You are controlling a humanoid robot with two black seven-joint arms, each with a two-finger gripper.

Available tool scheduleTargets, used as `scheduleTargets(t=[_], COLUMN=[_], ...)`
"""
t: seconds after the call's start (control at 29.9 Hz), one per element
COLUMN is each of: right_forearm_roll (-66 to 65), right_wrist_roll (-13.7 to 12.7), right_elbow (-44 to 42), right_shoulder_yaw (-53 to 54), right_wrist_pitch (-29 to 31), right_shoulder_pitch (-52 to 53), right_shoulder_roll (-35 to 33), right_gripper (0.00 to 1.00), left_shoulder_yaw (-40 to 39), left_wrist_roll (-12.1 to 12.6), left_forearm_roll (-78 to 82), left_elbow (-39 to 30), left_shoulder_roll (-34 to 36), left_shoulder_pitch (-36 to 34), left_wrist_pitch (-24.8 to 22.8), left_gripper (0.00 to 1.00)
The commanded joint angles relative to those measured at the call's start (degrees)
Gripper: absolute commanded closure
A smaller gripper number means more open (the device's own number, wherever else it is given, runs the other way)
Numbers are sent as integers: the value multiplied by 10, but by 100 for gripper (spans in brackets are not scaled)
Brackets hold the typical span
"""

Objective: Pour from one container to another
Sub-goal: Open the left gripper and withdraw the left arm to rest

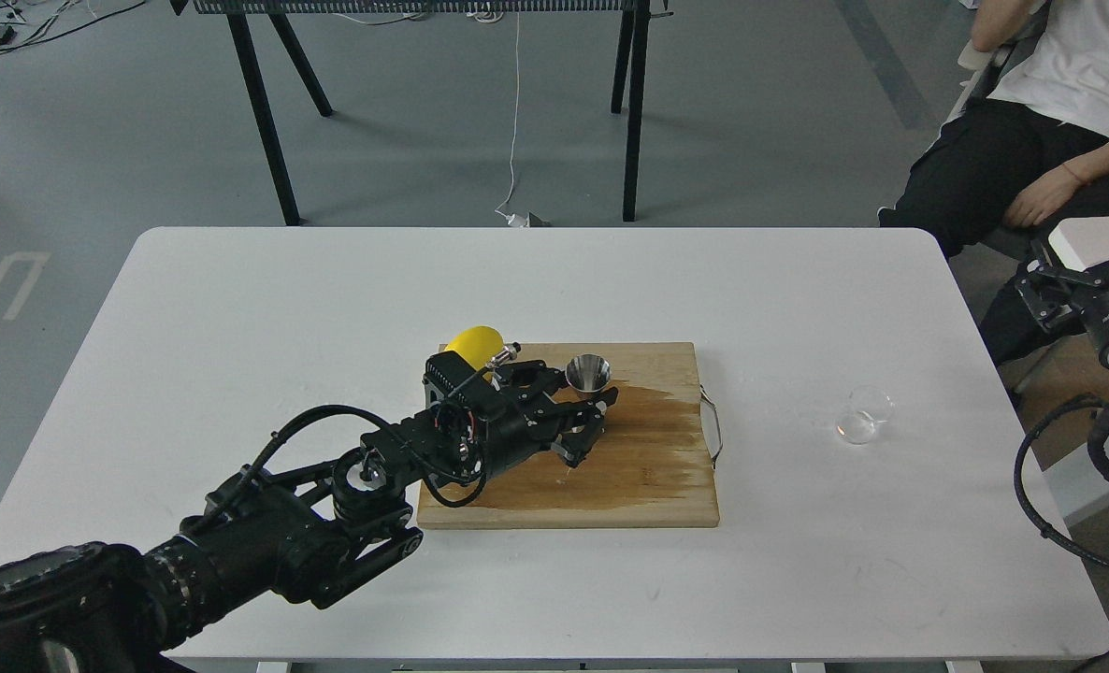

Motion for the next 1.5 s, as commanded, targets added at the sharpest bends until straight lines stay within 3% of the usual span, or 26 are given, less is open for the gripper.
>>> scheduleTargets(t=[0.0,0.07,0.13,0.17,0.53,0.74,0.97,1.24,1.34,1.47], right_forearm_roll=[0,0,0,0,0,0,1,8,25,75], right_wrist_roll=[0,0,0,0,0,1,3,-11,-11,-16], right_elbow=[0,0,0,0,-5,-11,-12,-4,-2,8], right_shoulder_yaw=[-1,0,0,0,1,4,40,41,41,39], right_wrist_pitch=[0,0,0,0,0,0,0,0,0,0], right_shoulder_pitch=[-1,-4,-4,-4,-10,-10,4,-3,-5,-24], right_shoulder_roll=[-1,-1,-1,-1,-1,-1,-7,-37,-34,-30], right_gripper=[0,0,0,0,0,0,0,0,0,0], left_shoulder_yaw=[0,-1,-1,0,0,-15,-21,-73,-104,-176], left_wrist_roll=[-2,-2,-2,-3,-28,-26,-34,-118,-127,-134], left_forearm_roll=[0,0,0,0,0,0,0,-364,-519,-718], left_elbow=[-3,-8,-15,-20,-33,-141,-239,-249,-252,-248], left_shoulder_roll=[3,4,4,6,59,156,270,313,301,285], left_shoulder_pitch=[3,6,8,9,32,51,42,31,32,32], left_wrist_pitch=[1,4,9,11,13,4,-5,-17,-54,-143], left_gripper=[44,39,26,24,20,16,5,1,1,0])
